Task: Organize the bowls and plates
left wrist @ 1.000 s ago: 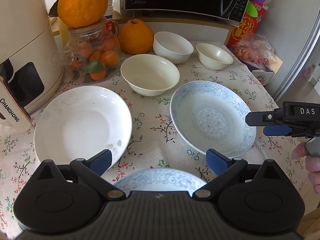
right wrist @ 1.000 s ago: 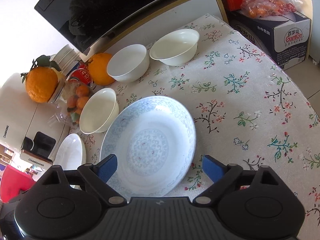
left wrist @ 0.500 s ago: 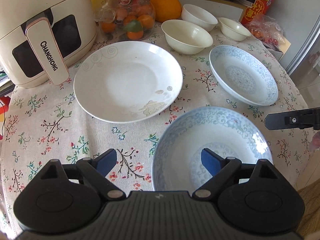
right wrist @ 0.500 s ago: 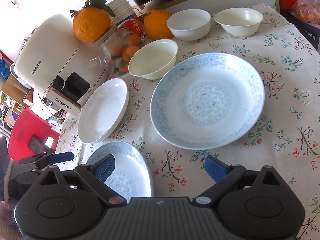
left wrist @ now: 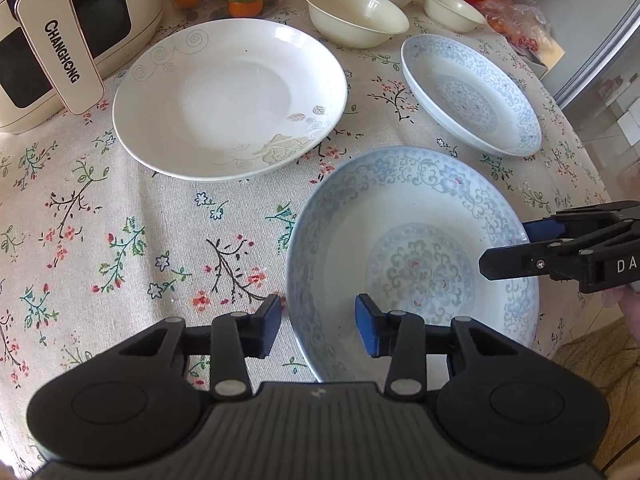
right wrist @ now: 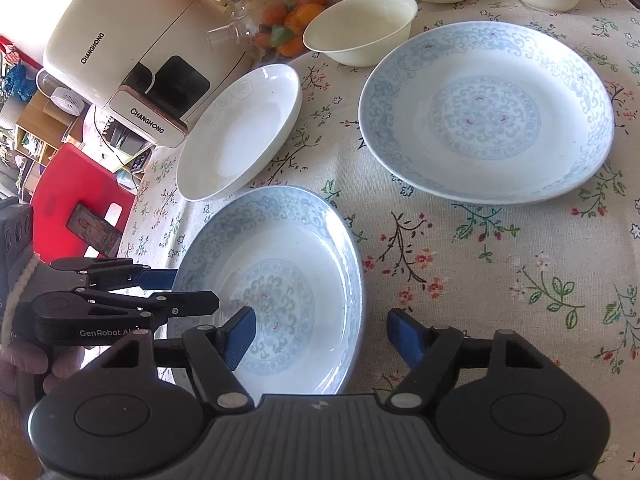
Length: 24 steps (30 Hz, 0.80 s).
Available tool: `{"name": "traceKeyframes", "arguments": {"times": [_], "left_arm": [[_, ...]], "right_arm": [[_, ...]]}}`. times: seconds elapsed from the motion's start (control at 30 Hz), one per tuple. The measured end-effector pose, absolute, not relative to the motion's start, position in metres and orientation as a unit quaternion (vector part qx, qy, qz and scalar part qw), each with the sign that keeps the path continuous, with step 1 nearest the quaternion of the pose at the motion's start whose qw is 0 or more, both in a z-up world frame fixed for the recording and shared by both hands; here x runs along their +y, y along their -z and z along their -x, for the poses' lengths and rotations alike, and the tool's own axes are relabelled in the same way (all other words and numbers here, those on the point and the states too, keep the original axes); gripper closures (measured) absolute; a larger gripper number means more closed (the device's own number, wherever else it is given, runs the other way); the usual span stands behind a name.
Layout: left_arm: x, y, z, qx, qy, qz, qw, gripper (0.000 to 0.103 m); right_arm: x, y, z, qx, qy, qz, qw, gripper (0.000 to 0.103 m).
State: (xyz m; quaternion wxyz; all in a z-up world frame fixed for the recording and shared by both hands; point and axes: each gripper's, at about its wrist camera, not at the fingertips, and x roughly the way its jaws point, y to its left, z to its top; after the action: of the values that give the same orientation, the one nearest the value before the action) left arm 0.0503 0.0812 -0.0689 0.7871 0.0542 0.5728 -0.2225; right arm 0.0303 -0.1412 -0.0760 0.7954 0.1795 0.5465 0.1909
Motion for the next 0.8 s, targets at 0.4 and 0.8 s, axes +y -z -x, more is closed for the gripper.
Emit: {"name": "traceKeyframes", "arguments": {"times": [0.4,0.8], "left_arm": [[0.083,0.069,-0.052,0.573,0.217,-0.041,0.790,0.080],[0.091,0.058,-0.055,0.560,0.211,-0.004,0.801,0.088]], "right_arm": [[-0.144,0.077,-0.028,0.552,-0.176,-0.168,0.798,0.082],[-0.156,0.070,-0.026,0.549,-0.154,-0.184,0.800,0.092]]}}
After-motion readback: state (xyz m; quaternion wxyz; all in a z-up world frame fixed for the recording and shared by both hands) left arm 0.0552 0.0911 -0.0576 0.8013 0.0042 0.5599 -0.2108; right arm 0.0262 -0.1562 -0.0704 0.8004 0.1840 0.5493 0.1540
